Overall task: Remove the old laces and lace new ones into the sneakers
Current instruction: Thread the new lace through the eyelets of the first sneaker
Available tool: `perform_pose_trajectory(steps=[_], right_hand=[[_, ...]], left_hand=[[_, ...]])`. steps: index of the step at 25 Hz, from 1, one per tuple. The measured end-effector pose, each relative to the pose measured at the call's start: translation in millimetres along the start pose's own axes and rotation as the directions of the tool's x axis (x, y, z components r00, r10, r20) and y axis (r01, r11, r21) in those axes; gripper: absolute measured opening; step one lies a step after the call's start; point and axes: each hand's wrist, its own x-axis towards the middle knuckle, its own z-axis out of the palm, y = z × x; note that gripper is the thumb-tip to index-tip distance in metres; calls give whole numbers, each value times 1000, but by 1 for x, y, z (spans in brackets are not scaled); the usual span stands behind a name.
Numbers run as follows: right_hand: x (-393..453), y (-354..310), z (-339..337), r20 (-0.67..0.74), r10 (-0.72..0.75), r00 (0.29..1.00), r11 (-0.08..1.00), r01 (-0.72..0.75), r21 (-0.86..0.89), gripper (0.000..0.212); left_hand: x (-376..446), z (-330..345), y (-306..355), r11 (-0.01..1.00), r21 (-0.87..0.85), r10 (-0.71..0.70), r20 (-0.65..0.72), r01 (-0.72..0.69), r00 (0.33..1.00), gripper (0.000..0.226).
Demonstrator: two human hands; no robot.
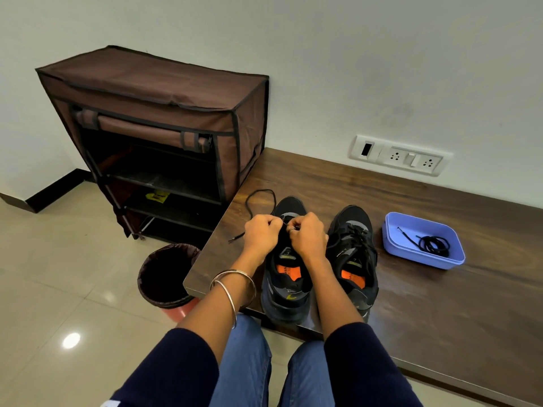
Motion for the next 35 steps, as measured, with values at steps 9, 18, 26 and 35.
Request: perform_pose_trajectory(steps=[9, 18, 26, 35], right_hand=[[-2, 4, 11, -39, -62, 997, 996, 59, -60, 16], [0, 9, 16, -71, -92, 993, 993, 87, -76, 22], [-6, 8, 16, -278, -36, 960, 987, -10, -162, 52], [4, 7, 4, -71, 158, 985, 987, -155, 37, 65]], left_hand=[[10, -2, -5, 995, 84, 46, 96, -54, 994, 29], [38, 13, -7, 988, 134, -77, 32, 72, 997, 13], [29, -38, 38, 274, -900, -395, 215, 338, 893, 26], [23, -73, 32, 706, -689, -117, 115, 165, 986, 18]])
